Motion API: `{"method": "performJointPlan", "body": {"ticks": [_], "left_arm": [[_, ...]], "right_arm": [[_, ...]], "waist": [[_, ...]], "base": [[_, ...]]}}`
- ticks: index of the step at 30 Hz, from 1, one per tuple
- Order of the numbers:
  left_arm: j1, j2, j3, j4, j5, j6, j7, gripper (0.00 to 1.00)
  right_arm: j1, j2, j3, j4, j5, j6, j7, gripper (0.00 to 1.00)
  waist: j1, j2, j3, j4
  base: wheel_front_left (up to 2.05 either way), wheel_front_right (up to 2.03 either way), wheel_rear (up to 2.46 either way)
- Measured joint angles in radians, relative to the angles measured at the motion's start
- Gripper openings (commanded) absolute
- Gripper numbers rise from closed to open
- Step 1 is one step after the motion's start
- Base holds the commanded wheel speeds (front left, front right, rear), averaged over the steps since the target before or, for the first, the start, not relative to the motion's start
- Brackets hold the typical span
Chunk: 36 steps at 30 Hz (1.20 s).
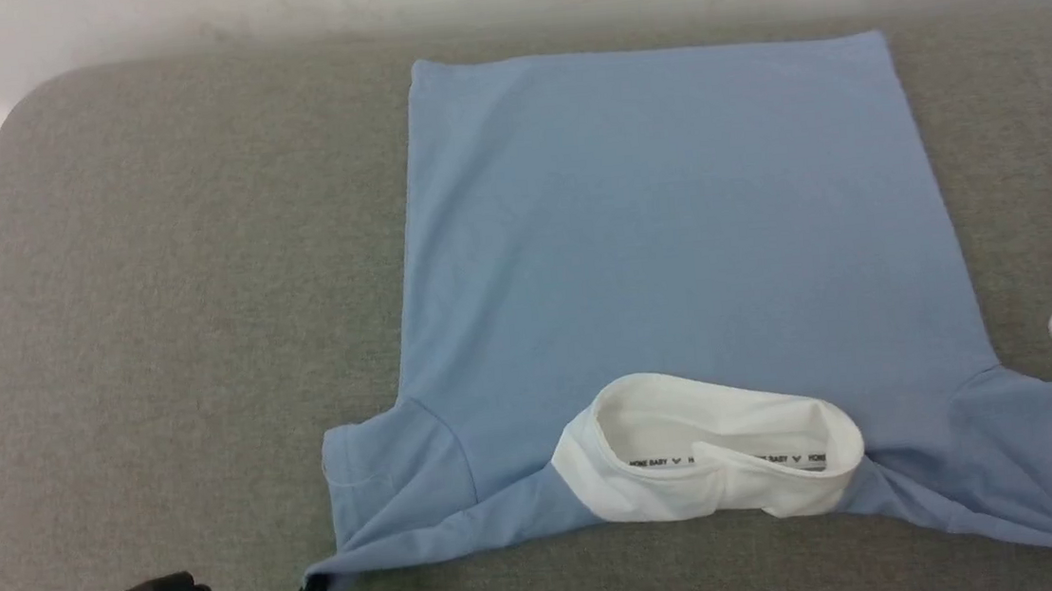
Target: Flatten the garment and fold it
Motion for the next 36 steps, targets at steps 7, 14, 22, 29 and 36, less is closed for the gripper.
{"method": "performJointPlan", "body": {"ticks": [7, 14, 22, 29, 36], "left_arm": [[-0.058, -0.013, -0.02, 0.008, -0.002, -0.029, -0.022, 0.0], [-0.117, -0.039, -0.036, 0.009, -0.005, -0.077, -0.069, 0.0], [-0.159, -0.054, -0.06, -0.023, 0.002, -0.127, -0.134, 0.0], [-0.183, -0.059, -0.094, -0.093, 0.038, -0.151, -0.166, 0.0], [-0.188, -0.069, -0.121, -0.137, 0.059, -0.151, -0.176, 0.0]], "right_arm": [[-0.274, -0.143, 0.039, 0.184, -0.003, 0.0, 0.009, 1.0], [-0.531, -0.226, 0.014, 0.306, -0.014, 0.0, 0.17, 1.0], [-0.712, -0.282, -0.046, 0.347, -0.103, 0.0, 0.409, 1.0], [-0.803, -0.289, -0.131, 0.312, -0.177, 0.0, 0.607, 1.0], [-0.828, -0.265, -0.186, 0.232, -0.282, 0.0, 0.773, 0.45]], "waist": [[0.0, 0.0, 0.075, 0.047], [0.0002, 0.0, 0.19, 0.101], [0.0001, 0.0, 0.339, 0.168], [0.0, 0.0, 0.444, 0.237], [0.0, 0.0, 0.518, 0.292]], "base": [[0.0, 0.0, 0.0], [0.0, 0.0, 0.0], [0.0, 0.0, 0.0], [0.0, 0.0, 0.0], [0.0, 0.0, 0.0]]}}
